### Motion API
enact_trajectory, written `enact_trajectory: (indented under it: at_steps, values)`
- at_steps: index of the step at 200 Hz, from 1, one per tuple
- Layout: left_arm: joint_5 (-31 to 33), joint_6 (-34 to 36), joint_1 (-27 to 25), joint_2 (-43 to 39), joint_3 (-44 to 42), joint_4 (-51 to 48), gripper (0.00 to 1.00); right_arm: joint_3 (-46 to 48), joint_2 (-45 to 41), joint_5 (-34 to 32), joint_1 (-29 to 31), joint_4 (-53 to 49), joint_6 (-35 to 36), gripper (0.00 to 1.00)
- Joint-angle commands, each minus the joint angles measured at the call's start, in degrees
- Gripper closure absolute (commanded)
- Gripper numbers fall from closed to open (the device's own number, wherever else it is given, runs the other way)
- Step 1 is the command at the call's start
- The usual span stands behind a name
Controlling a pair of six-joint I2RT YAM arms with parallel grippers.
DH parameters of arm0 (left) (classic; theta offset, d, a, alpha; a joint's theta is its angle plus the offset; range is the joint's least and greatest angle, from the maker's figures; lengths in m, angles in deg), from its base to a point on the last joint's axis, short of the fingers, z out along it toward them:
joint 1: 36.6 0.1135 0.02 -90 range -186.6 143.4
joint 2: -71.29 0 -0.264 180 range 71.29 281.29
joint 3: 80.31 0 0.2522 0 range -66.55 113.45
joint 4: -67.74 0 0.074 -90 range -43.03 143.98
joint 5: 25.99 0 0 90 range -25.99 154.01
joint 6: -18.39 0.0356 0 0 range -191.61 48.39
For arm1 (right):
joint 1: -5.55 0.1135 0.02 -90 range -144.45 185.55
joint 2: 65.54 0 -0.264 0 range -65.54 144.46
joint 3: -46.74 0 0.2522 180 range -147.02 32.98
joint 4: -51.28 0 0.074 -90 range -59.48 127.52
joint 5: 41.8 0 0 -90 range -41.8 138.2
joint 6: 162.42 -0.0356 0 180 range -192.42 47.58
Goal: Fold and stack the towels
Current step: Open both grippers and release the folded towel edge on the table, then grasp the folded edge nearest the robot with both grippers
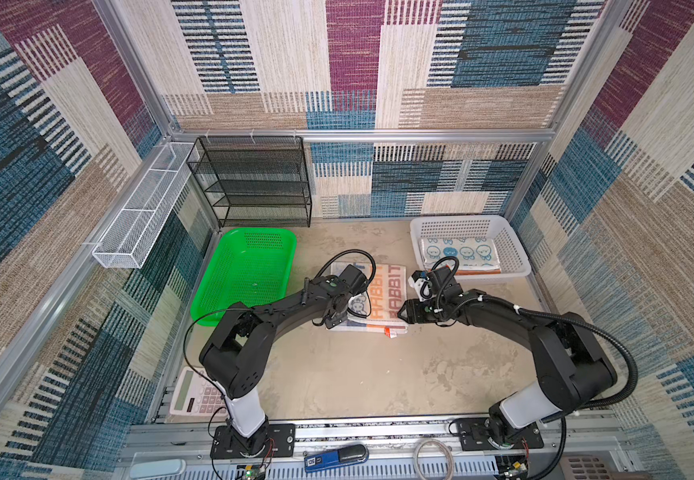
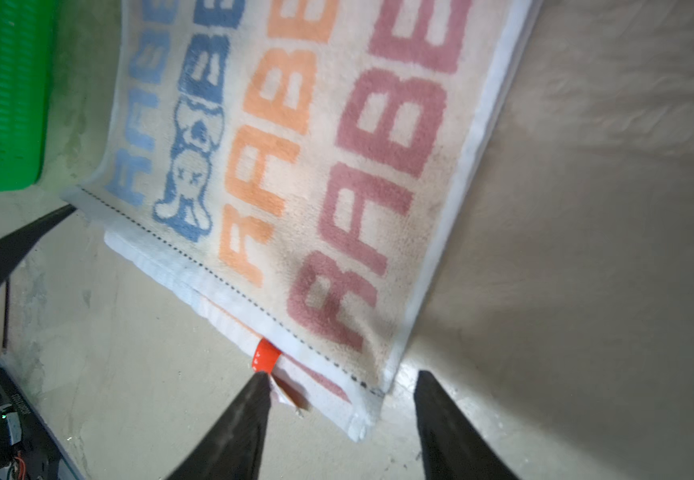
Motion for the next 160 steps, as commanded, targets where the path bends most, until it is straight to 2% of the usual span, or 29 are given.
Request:
enact_trajectory:
  at_steps: [1,8,16,22,26,32,42,48,62,77,102,138,160]
  values:
    - [7.79,-5.52,0.0,-4.39,0.5,4.22,0.0,0.23,-2.82,-1.22,-0.02,-1.08,-0.61,0.28]
    - [7.62,-7.98,0.05,-6.3,-0.59,6.78,0.0,0.86,-3.47,-1.0,0.0,-0.7,-1.06,0.25]
    - [11.13,-12.86,0.09,-8.79,-2.87,11.63,0.0,1.85,-4.07,-0.6,-0.02,0.22,-1.68,0.24]
    - [14.79,-19.57,0.09,-10.38,-4.57,13.41,0.0,2.6,-4.29,-0.4,-0.06,1.14,-2.23,0.24]
    - [14.94,-23.0,0.09,-11.43,-5.31,13.24,0.0,3.21,-4.38,-0.29,-0.02,1.78,-2.6,0.24]
    - [10.67,-26.22,0.25,-13.04,-6.1,12.17,0.01,3.82,-4.31,0.33,-0.01,2.77,-3.17,0.25]
    - [0.25,-27.46,0.44,-15.48,-7.59,12.36,0.12,4.76,-3.55,2.04,-0.06,4.16,-3.99,0.27]
    - [-3.43,-29.42,0.35,-16.18,-7.66,11.34,0.14,5.18,-3.05,2.99,-0.02,4.96,-4.3,0.29]
    - [-7.4,-38.82,0.57,-16.4,-6.44,6.2,0.06,6.28,-2.1,4.34,-0.04,6.81,-5.17,0.31]
    - [-14.5,-42.45,0.79,-15.01,-5.53,2.98,0.0,7.25,-1.41,4.02,-0.06,8.03,-5.85,0.35]
    - [-22.59,-47.42,0.79,-11.74,-5.45,1.36,0.0,8.05,0.09,4.89,-0.06,9.89,-6.55,0.42]
    - [-26.4,-52.09,1.42,-9.7,-6.57,1.74,0.0,8.45,0.94,3.96,-0.04,10.85,-6.84,0.54]
    - [-32.03,-54.52,3.75,-9.51,-8.11,3.98,0.01,8.16,1.51,3.32,-0.01,10.66,-6.55,0.61]
